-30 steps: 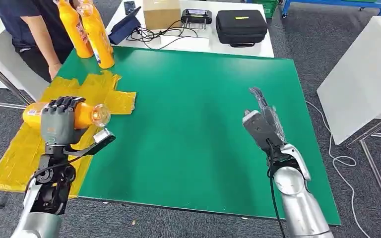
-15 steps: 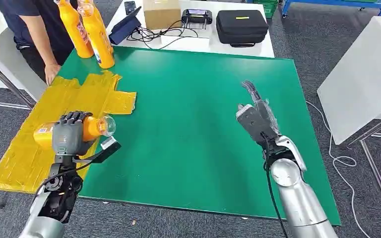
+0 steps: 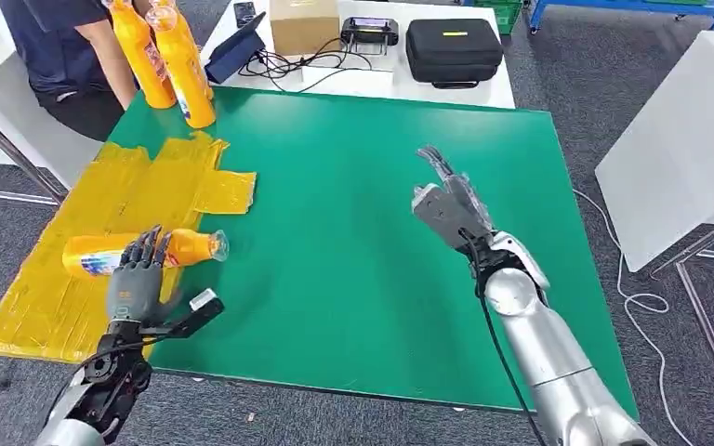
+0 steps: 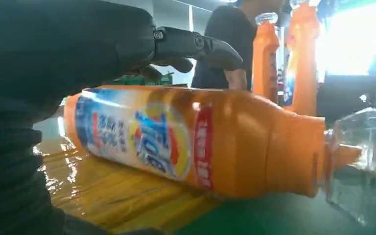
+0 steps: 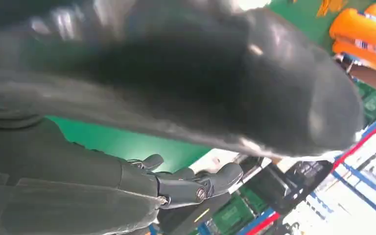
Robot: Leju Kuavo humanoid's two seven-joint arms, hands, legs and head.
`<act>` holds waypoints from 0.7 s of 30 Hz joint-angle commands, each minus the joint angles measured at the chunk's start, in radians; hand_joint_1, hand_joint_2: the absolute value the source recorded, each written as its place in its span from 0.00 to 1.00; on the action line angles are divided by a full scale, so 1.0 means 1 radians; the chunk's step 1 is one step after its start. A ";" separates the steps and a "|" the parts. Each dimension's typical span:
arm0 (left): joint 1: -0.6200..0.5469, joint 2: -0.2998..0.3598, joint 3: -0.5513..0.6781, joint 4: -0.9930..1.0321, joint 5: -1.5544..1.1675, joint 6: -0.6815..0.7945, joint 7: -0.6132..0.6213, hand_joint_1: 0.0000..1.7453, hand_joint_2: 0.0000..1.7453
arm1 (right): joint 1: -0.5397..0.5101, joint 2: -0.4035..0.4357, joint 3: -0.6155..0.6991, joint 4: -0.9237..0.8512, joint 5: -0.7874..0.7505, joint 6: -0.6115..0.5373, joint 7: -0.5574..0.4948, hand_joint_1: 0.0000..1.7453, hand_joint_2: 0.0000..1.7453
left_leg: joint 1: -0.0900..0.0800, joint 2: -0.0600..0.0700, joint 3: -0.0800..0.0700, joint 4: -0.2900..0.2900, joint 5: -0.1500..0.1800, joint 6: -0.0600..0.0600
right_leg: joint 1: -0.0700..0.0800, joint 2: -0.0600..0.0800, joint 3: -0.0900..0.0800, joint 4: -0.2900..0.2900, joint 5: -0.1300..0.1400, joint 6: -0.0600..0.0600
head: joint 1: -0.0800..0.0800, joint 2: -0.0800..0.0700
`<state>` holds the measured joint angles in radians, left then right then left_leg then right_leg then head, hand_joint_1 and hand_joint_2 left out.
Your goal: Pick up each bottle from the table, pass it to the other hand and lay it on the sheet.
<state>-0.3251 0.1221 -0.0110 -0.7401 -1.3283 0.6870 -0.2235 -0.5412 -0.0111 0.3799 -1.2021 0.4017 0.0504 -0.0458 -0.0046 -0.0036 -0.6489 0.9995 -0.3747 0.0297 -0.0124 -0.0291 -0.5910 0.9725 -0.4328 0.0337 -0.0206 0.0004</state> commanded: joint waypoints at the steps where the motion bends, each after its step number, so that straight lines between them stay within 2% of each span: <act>1: -0.038 0.016 -0.004 0.099 0.010 0.011 -0.023 0.00 1.00 | -0.073 0.009 0.055 0.149 -0.007 -0.007 -0.008 0.00 0.00 | 0.001 0.003 0.007 0.000 -0.003 -0.002 | 0.001 0.004 0.007 -0.001 -0.002 -0.001 | 0.000 0.000; 2: -0.038 0.016 -0.004 0.099 0.010 0.011 -0.023 0.00 1.00 | -0.073 0.009 0.055 0.149 -0.007 -0.007 -0.008 0.00 0.00 | 0.000 0.001 0.004 0.000 -0.002 -0.001 | 0.000 0.003 0.004 -0.001 -0.001 -0.001 | 0.000 0.000; 3: -0.039 0.013 -0.002 0.098 0.016 0.011 -0.027 0.00 1.00 | -0.073 0.007 0.055 0.150 -0.008 -0.008 -0.008 0.00 0.00 | 0.002 0.002 0.011 0.001 -0.006 -0.003 | 0.001 0.005 0.012 -0.001 -0.005 -0.002 | 0.000 0.000; 5: -0.039 0.004 0.023 0.089 0.070 0.011 -0.076 0.00 1.00 | -0.072 0.006 0.057 0.156 -0.014 -0.010 -0.013 0.00 0.00 | 0.001 0.002 0.006 0.000 -0.002 -0.002 | 0.000 0.003 0.006 -0.001 -0.002 -0.001 | 0.000 0.000; 7: -0.050 -0.021 0.066 0.101 0.260 0.011 -0.198 0.00 1.00 | -0.066 0.006 0.056 0.161 -0.022 -0.021 -0.022 0.00 0.00 | 0.001 0.001 0.006 0.000 -0.002 -0.002 | 0.001 0.003 0.006 -0.001 -0.002 -0.001 | 0.000 0.000; 8: -0.044 -0.036 0.097 0.037 0.463 -0.078 -0.283 0.00 1.00 | -0.056 0.009 0.047 0.156 -0.037 -0.049 -0.077 0.00 0.00 | 0.001 0.001 0.008 0.000 -0.003 -0.002 | 0.001 0.003 0.008 -0.001 -0.003 -0.002 | 0.000 0.000; 9: -0.033 -0.030 0.088 -0.019 0.531 -0.119 -0.285 0.00 1.00 | -0.056 0.012 0.044 0.157 -0.042 -0.063 -0.098 0.00 0.00 | 0.001 0.000 0.004 0.000 -0.002 -0.001 | 0.000 0.001 0.005 -0.001 -0.002 -0.001 | 0.000 0.000; 10: -0.018 -0.037 0.109 -0.115 0.701 -0.225 -0.330 0.00 1.00 | -0.055 0.020 0.037 0.157 -0.049 -0.098 -0.151 0.00 0.00 | 0.001 -0.001 0.006 0.001 -0.003 -0.002 | 0.001 0.001 0.008 -0.001 -0.003 -0.001 | 0.000 0.000; 12: -0.002 -0.033 0.104 -0.316 0.971 -0.401 -0.295 0.00 1.00 | -0.068 0.050 0.035 0.175 -0.065 -0.168 -0.273 0.00 0.00 | 0.002 0.000 0.004 0.001 -0.003 -0.002 | 0.001 0.001 0.005 0.000 -0.003 -0.001 | 0.000 0.000; 13: -0.014 -0.027 0.095 -0.362 1.030 -0.450 -0.240 0.00 0.00 | -0.072 0.062 0.039 0.185 -0.055 -0.207 -0.304 0.00 0.00 | 0.002 0.000 0.001 0.002 -0.002 -0.002 | 0.002 0.001 0.002 0.000 -0.001 -0.001 | 0.000 0.000; 14: -0.031 -0.046 0.111 -0.405 1.175 -0.552 -0.233 0.00 0.00 | -0.065 0.081 0.034 0.184 -0.043 -0.267 -0.355 0.00 0.00 | 0.002 0.000 0.002 0.003 -0.003 -0.002 | 0.002 0.001 0.003 0.001 -0.003 -0.002 | 0.000 0.000; 18: -0.054 -0.044 0.078 -0.419 1.317 -0.594 -0.228 0.00 0.00 | -0.064 0.111 0.042 0.218 -0.038 -0.319 -0.392 0.00 0.00 | 0.003 -0.001 0.007 0.003 -0.004 -0.003 | 0.002 0.002 0.008 0.001 -0.004 -0.003 | 0.000 0.000; 19: -0.059 -0.045 0.067 -0.425 1.401 -0.662 -0.241 0.00 0.00 | -0.058 0.130 0.038 0.221 -0.040 -0.347 -0.408 0.00 0.00 | 0.002 0.000 0.002 0.001 -0.001 -0.001 | 0.001 0.001 0.002 0.000 -0.001 -0.001 | 0.000 0.000; 21: -0.074 -0.067 0.008 -0.441 1.459 -0.740 -0.229 0.00 0.00 | -0.021 0.171 0.045 0.200 -0.022 -0.418 -0.456 0.00 0.00 | 0.002 0.001 0.003 0.000 -0.001 -0.001 | 0.002 0.002 0.003 -0.001 -0.001 -0.001 | 0.000 0.000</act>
<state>-0.3385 0.1041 0.0488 -1.0636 -0.0842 0.1194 -0.4490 -0.5612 0.0645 0.4089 -1.0918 0.3651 -0.2446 -0.4242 -0.0039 -0.0034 -0.6487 0.9995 -0.3745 0.0297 -0.0116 -0.0288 -0.5913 0.9726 -0.4328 0.0336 -0.0202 0.0008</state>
